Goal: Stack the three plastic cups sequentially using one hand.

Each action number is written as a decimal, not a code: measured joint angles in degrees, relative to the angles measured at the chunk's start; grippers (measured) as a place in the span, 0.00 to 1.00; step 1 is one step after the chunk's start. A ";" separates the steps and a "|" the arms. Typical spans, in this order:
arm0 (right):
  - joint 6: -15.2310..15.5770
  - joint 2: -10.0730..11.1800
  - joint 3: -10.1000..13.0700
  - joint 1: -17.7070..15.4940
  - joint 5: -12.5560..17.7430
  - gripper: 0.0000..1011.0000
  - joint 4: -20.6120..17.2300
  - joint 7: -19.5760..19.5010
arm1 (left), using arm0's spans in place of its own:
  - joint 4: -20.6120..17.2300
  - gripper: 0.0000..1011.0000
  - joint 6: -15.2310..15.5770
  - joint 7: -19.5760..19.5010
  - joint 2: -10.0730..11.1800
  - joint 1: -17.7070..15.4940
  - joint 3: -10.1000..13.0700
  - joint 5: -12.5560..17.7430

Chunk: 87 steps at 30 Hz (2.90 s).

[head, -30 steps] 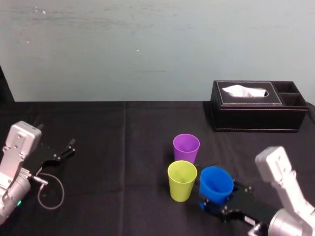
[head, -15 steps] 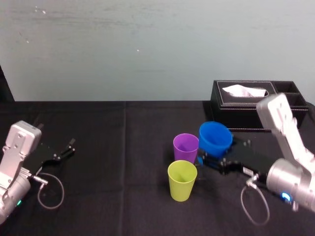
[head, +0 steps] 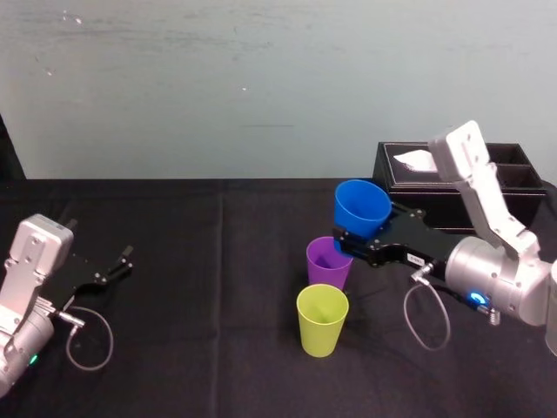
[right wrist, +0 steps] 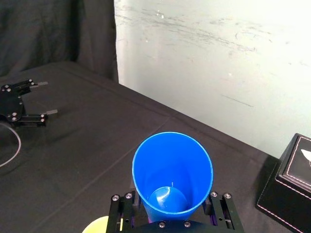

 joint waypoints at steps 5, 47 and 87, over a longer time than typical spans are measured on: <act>-0.22 -1.00 -1.19 1.90 -0.13 0.70 2.52 -0.14 | 0.00 0.99 0.00 0.00 0.00 0.00 0.00 0.00; -1.87 -4.23 -4.76 5.95 -2.62 0.70 11.22 0.25 | 0.00 0.99 0.00 0.00 0.00 0.00 0.00 0.00; -2.80 -5.83 -5.31 6.41 -5.01 0.70 14.26 0.30 | 0.00 0.99 0.00 0.00 0.00 0.00 0.00 0.00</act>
